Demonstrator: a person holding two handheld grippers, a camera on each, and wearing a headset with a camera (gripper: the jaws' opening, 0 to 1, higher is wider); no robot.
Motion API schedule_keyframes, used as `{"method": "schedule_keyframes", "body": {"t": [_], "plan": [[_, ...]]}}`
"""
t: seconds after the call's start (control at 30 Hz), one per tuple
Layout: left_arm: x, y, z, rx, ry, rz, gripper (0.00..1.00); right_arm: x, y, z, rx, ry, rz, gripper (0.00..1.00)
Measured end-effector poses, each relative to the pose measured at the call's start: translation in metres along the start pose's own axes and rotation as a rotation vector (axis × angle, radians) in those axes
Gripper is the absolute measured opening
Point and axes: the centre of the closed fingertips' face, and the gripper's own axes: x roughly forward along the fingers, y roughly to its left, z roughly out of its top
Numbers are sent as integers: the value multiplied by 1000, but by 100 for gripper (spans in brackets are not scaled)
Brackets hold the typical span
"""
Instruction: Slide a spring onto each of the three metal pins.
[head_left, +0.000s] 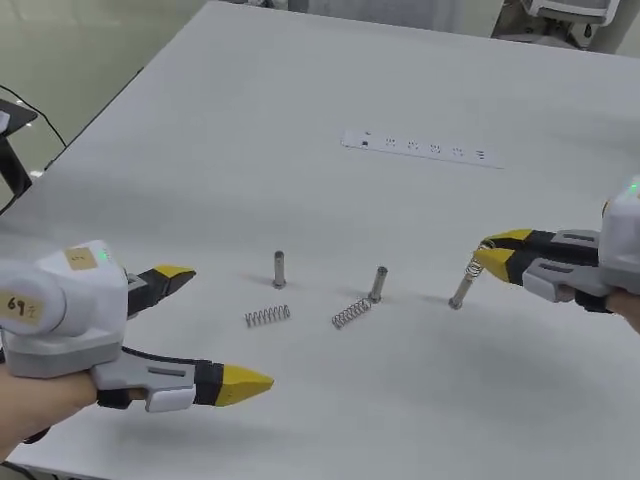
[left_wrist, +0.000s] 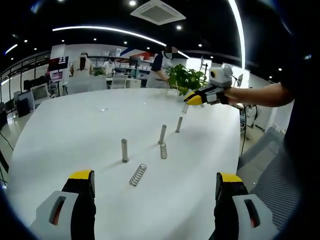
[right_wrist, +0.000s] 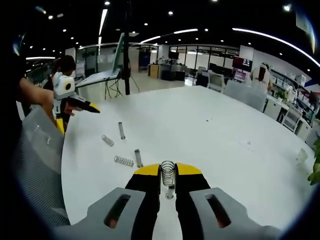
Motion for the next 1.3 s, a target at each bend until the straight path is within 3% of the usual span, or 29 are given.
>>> {"method": "schedule_keyframes", "body": {"t": [0.4,1.3], "plan": [[-1,0,-2,-2,0,8,98,3,-11,-7,34,12,-26,8],[-3,-2,-7,-9,10,9,98,11,-10,-19,73,31,-19,8]]}}
